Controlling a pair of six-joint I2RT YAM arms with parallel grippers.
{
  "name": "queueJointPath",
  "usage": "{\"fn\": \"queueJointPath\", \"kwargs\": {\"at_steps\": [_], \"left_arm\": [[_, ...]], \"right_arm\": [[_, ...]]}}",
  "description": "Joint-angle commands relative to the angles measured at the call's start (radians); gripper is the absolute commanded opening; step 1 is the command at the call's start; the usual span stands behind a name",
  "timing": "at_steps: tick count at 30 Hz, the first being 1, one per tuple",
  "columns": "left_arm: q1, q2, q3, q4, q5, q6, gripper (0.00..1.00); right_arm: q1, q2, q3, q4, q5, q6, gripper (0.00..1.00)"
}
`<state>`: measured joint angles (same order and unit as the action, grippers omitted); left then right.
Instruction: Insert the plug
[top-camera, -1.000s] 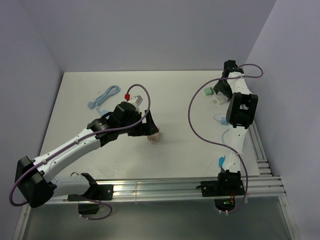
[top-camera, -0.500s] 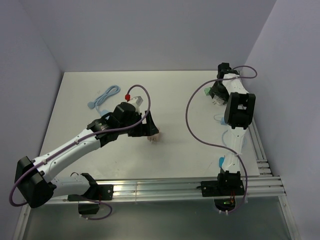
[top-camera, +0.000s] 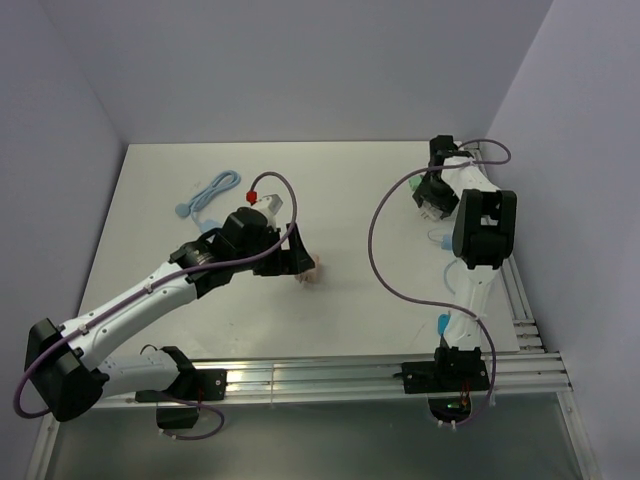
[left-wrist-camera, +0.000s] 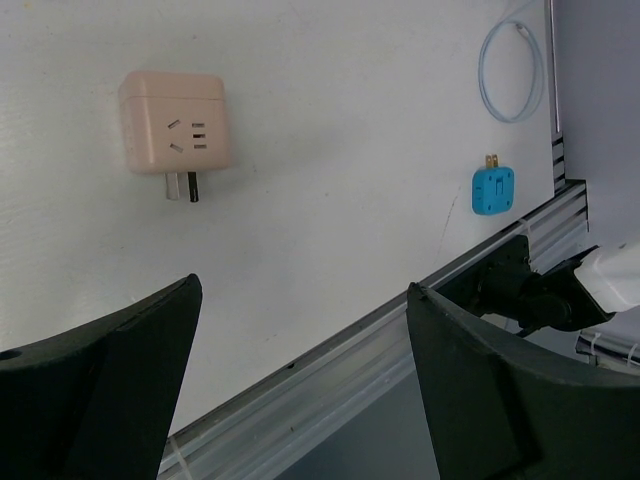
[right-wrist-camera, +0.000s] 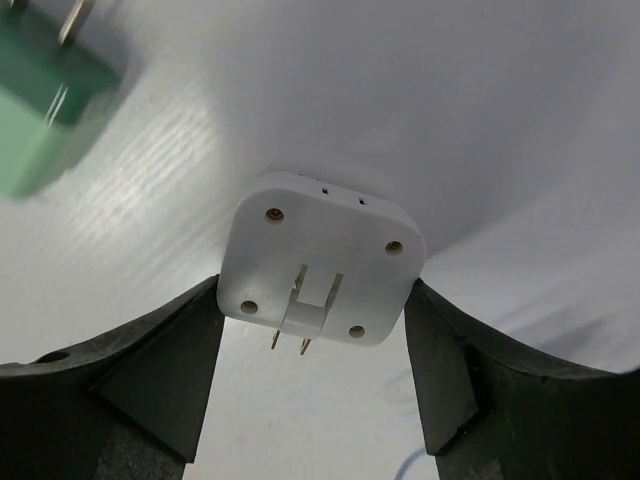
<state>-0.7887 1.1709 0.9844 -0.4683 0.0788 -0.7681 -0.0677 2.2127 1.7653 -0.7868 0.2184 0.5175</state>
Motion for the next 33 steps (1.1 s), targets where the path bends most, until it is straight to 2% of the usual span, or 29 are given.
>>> {"fn": "queueJointPath", "kwargs": {"at_steps": [1,3,8,10,14,17,19,21,26,30,33], "left_arm": [[0.003,-0.028,-0.013,0.028,-0.027,-0.007,0.89],[0.003,-0.030,-0.023,0.030,-0.054,-0.010,0.89],[0.003,-0.062,-0.068,0.088,-0.105,-0.028,0.92],[0.003,-0.079,-0.088,0.117,-0.137,-0.037,0.90],[0.003,-0.108,-0.147,0.258,-0.143,-0.020,0.86],[0.002,-0.151,-0.211,0.389,-0.136,-0.019,0.85],[0.000,-0.200,-0.251,0.459,-0.120,-0.020,0.81],[-0.006,-0.253,-0.308,0.564,-0.122,-0.023,0.73],[-0.049,-0.350,-0.426,0.671,-0.246,-0.060,0.71],[-0.102,-0.326,-0.441,0.700,-0.312,-0.066,0.69],[-0.162,-0.291,-0.437,0.717,-0.401,-0.040,0.65]], "right_arm": [[0.057,-0.160,-0.058,0.081,-0.001,-0.011,0.00],[0.063,-0.227,-0.084,0.093,-0.008,-0.004,0.00],[0.193,-0.405,-0.226,0.167,-0.051,0.033,0.00],[0.244,-0.499,-0.307,0.237,-0.102,0.059,0.00],[0.425,-0.593,-0.383,0.299,-0.218,0.125,0.00],[0.506,-0.668,-0.447,0.398,-0.342,0.189,0.00],[0.535,-0.697,-0.510,0.452,-0.395,0.243,0.00],[0.574,-0.735,-0.567,0.515,-0.442,0.303,0.00],[0.641,-0.811,-0.665,0.592,-0.445,0.439,0.00],[0.707,-0.872,-0.719,0.641,-0.401,0.525,0.00],[0.759,-0.863,-0.690,0.617,-0.392,0.532,0.00]]}}
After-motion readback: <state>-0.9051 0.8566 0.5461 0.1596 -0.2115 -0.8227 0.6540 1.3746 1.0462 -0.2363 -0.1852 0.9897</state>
